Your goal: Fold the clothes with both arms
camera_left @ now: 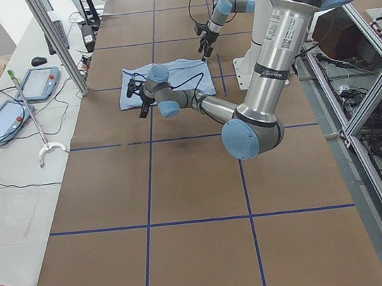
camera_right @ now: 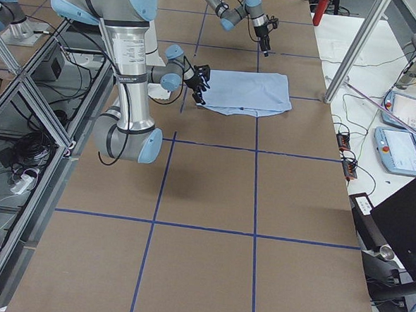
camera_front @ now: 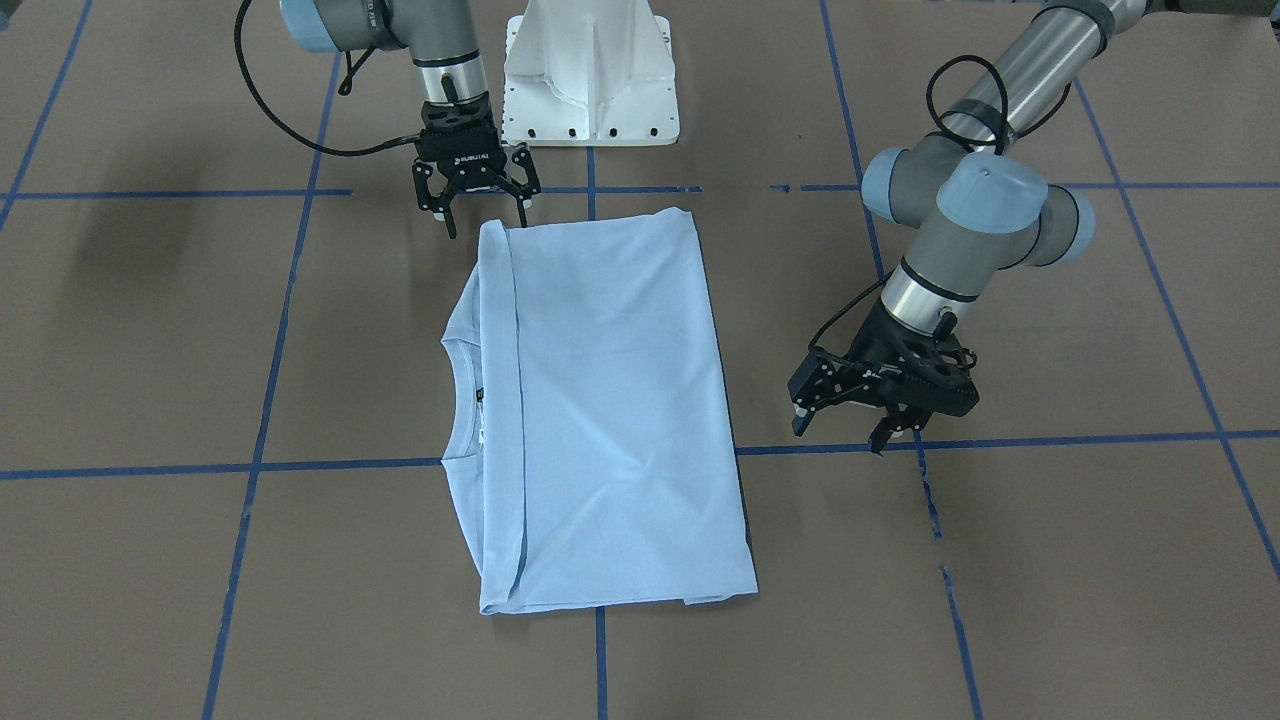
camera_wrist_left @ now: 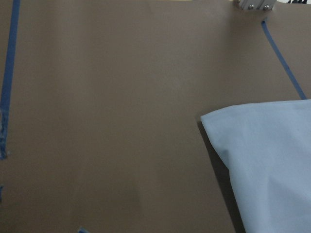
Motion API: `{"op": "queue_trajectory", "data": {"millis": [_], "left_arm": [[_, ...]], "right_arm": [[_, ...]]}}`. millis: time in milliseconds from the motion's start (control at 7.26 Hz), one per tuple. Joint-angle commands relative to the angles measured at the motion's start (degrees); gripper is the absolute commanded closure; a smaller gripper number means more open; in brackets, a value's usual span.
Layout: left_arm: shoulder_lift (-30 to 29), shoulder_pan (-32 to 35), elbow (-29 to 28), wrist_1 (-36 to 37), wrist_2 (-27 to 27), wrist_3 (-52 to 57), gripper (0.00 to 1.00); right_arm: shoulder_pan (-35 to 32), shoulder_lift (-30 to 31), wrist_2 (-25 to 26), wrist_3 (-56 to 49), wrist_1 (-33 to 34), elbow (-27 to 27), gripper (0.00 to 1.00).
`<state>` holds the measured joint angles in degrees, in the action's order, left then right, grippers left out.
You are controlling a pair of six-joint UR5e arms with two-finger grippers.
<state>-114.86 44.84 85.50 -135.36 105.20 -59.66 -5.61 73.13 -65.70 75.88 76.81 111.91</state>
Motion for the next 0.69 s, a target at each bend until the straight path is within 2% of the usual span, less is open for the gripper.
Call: {"op": "queue_trajectory", "data": {"millis": [0, 138, 551], "left_arm": [[1.65, -0.28, 2.31, 0.01, 0.62, -0.99, 0.00], [1.65, -0.28, 2.31, 0.01, 0.62, -0.99, 0.00], [1.65, -0.28, 2.39, 0.01, 0.62, -0.99, 0.00]], "right_arm": [[2.27, -0.36, 3.56, -5.62, 1.75, -0.64, 0.53], [2.27, -0.27, 3.65, -8.09, 1.76, -0.73, 0.64], [2.44, -0.36, 4.09, -10.66, 1.77, -0.99, 0.75]]}}
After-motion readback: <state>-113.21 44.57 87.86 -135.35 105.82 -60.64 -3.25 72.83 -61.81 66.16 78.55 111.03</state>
